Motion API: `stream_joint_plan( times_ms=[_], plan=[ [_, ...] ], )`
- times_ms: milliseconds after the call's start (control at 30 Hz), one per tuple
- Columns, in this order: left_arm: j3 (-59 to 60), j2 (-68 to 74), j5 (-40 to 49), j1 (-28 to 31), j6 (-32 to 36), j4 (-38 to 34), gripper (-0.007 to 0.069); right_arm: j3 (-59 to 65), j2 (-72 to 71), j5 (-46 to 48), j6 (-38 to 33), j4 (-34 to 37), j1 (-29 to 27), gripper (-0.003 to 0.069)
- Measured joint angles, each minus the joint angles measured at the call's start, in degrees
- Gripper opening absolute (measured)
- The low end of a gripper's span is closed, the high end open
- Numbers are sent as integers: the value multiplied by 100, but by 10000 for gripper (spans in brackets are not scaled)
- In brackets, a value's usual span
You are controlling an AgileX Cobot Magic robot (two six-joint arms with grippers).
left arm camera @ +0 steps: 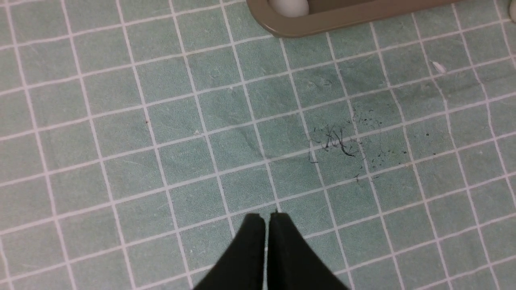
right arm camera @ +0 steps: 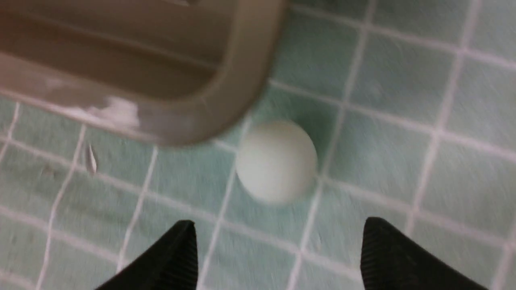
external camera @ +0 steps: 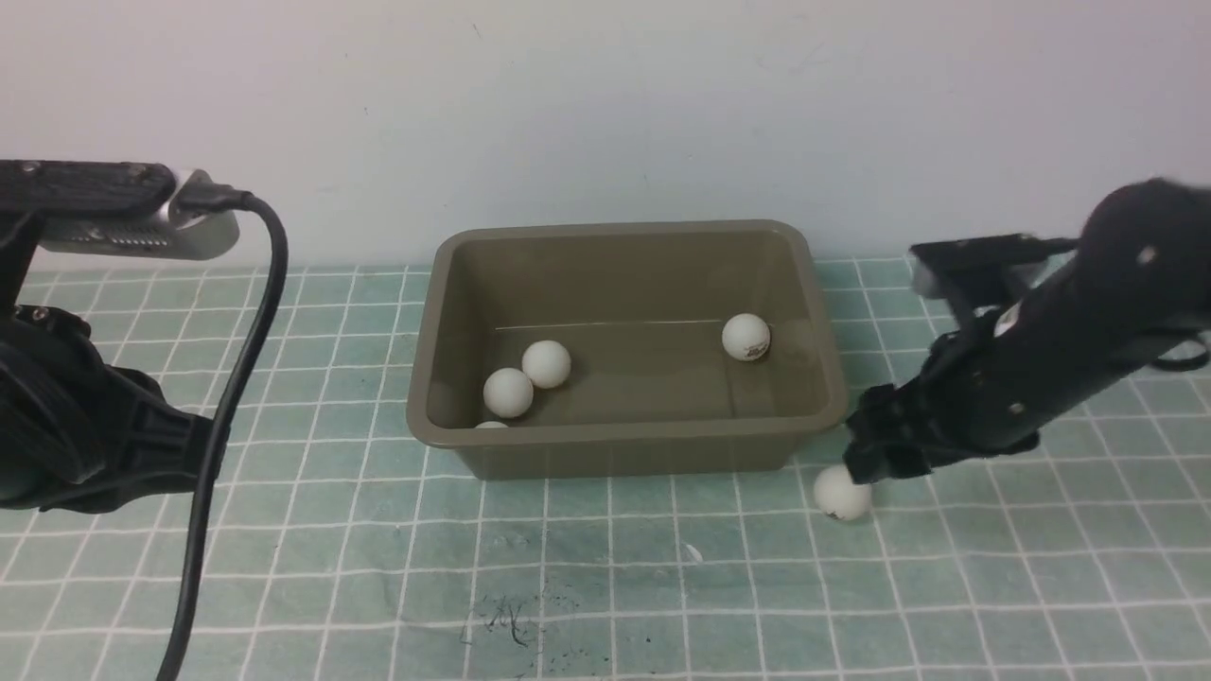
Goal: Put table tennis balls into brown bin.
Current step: 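Reach for and grasp a ping pong ball on the table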
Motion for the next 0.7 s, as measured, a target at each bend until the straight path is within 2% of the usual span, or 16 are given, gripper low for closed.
stream_joint_plan(
  times_ms=[233, 300, 367, 400, 533, 700],
  plan=[
    [0, 0, 58, 0, 25, 109, -5, 0, 875, -767, -99, 59, 101, 500],
    [0, 0, 56, 0, 30, 167, -5, -6, 1034, -774, -99, 44, 101, 460],
    [0, 0, 63, 0, 30, 231, -5, -6, 1060, -743, -99, 11, 101, 365],
    [0, 0, 63, 0, 32, 257, -5, -6, 1017, -711, -99, 6, 101, 348],
    [0, 0, 100, 0, 36, 337, -5, -30, 322, -213, -99, -10, 101, 361],
    [0, 0, 138, 0, 36, 354, -5, -204, -895, -65, -197, 538, 106, 361]
  ],
)
